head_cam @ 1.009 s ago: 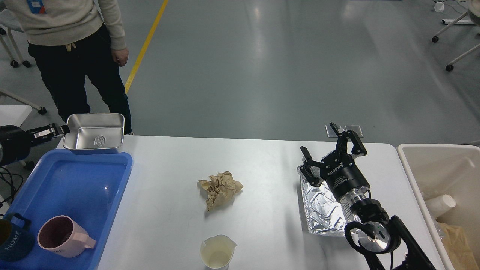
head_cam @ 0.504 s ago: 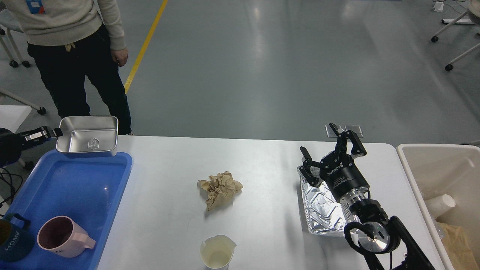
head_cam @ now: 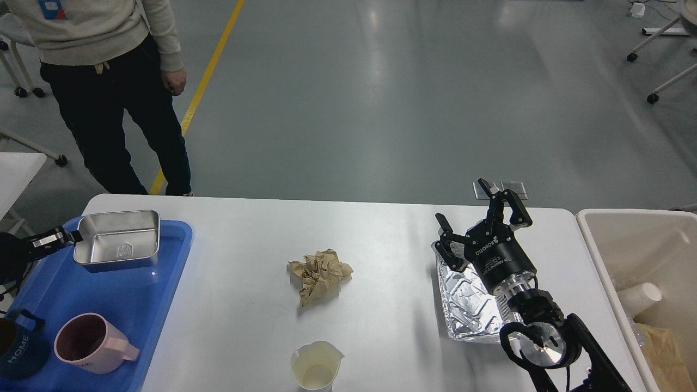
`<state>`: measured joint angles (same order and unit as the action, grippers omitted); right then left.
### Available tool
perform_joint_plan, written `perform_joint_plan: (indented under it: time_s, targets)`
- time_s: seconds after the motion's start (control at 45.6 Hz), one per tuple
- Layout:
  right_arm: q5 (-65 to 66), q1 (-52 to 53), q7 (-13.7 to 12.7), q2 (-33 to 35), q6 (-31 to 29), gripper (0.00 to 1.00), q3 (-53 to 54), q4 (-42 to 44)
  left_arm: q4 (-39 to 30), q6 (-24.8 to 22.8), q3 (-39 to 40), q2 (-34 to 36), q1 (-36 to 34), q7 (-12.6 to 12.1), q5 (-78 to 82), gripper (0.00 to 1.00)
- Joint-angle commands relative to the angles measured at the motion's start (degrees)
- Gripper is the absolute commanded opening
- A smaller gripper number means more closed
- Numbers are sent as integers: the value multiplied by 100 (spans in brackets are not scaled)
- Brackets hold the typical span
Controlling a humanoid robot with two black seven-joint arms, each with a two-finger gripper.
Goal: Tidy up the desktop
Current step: 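Lower the steel tray into the blue tray with the left gripper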
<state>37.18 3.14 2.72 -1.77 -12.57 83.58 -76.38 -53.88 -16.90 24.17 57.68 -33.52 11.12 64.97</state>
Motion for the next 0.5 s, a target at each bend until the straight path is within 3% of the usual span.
perform_joint_plan:
  time_s: [0.0,0.482]
  targets:
    - [0,-16,0,19,0,100,0,0,404,-6,-52,-275,21,-5,16,0]
    - [87,11,0,-7,0,100,0,61,1169,21,-44,-829,206,39,51,0]
